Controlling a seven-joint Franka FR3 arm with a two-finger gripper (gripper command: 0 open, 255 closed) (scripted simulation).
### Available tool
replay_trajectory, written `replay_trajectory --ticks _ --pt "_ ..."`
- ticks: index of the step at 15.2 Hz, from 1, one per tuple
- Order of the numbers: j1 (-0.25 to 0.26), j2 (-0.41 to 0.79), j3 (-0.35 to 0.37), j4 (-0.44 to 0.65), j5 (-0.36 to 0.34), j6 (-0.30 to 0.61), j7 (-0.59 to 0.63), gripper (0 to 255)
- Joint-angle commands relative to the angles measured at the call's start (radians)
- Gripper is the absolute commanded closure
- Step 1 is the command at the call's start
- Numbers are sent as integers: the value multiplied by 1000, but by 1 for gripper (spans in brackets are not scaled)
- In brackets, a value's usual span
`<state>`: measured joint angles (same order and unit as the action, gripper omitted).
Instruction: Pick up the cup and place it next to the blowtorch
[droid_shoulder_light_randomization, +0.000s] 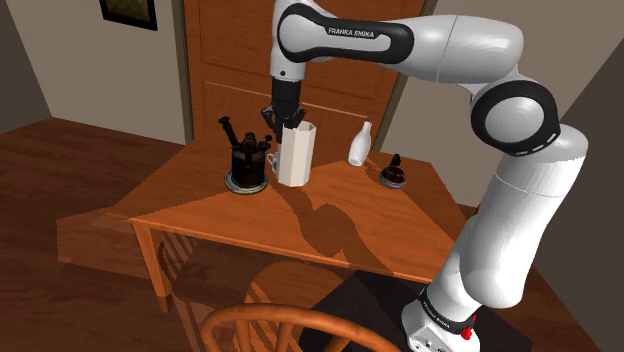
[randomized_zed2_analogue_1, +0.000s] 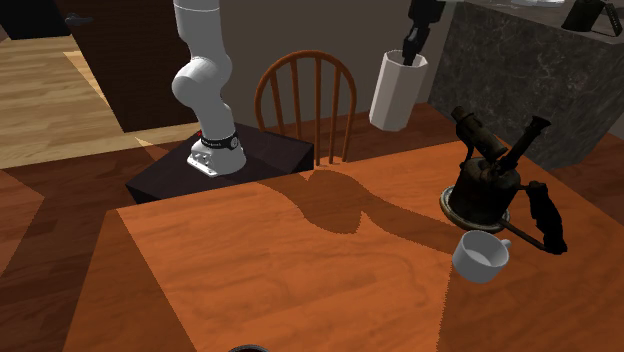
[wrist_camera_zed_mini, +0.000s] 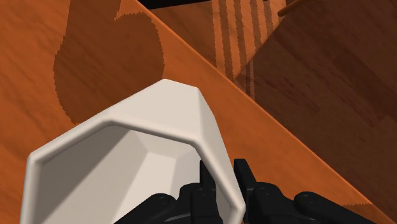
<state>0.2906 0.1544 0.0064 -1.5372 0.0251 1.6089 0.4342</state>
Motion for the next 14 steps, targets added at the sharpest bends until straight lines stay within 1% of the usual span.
replay_trajectory --ticks 1,14 --pt "0 -6 0 -36 0 31 -1 255" --pt "0 0 0 -203 1 204 -5 255"
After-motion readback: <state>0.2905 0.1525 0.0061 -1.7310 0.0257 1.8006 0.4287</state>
